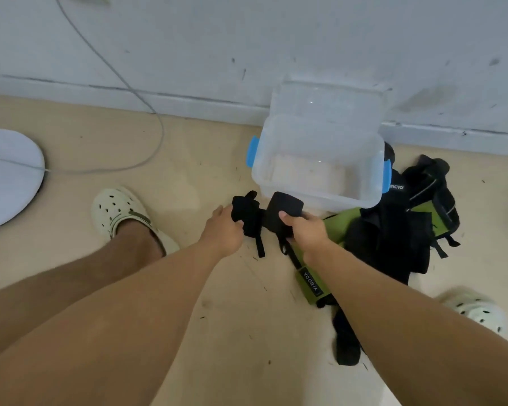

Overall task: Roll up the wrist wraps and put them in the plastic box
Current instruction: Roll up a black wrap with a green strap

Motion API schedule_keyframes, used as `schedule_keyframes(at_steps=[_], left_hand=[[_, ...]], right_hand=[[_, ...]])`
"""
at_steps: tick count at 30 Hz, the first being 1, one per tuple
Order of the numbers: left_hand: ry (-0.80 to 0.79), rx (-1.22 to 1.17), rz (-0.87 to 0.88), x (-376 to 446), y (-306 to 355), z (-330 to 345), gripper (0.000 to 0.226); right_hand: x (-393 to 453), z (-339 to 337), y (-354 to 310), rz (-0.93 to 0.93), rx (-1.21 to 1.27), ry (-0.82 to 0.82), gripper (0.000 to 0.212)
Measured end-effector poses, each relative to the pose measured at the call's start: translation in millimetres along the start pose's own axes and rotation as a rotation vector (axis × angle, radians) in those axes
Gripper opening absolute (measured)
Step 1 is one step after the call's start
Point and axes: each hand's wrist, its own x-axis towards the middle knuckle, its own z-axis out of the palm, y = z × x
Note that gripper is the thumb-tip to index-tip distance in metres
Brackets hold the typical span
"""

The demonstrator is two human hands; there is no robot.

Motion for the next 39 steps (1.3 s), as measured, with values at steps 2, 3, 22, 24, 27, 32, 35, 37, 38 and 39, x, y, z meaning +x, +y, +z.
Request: schedule_keyframes(at_steps=[2,3,22,24,27,32,35,37,38,39], left_hand=[[0.055,-0.106,-0.049,17,1,1,0.057],[0.084,-0.144,-0.080,24,-1,2,0.058],[0.342,-0.353,-0.181,41,-8,27,0.042],[0.383,-0.256,-0.158,39,-14,22,0.042],[0.370,-0.135,-0.144,38,-14,19,0.041],[0.300,-0.012,-0.154,40,-2,11,0.041],[0.287,0.052,-0.169,37,5,17,0.039],[0.291,0.078,-0.199,37,9,20,0.037],[0.290,0.085,-0.217,39,12,20,0.037],[0.289,0.089,-0.234,40,13,20,0.037]], right_hand=[[18,11,1,0.036,0.063,-0.096,0.043],[26,14,5,0.029,0.039,-0.106,0.043],[58,21,34,0.035,-0.308,0.150,0.058],[60,29,34,0.014,-0.299,0.136,0.054],[59,36,38,0.002,-0.293,0.162,0.051],[52,33,40,-0.058,-0.492,0.289,0.046],[50,28,42,-0.048,-0.513,0.322,0.044],[50,28,42,-0.025,-0.505,0.332,0.044],[51,29,42,-0.018,-0.508,0.338,0.044],[52,30,43,-0.016,-0.508,0.342,0.045]])
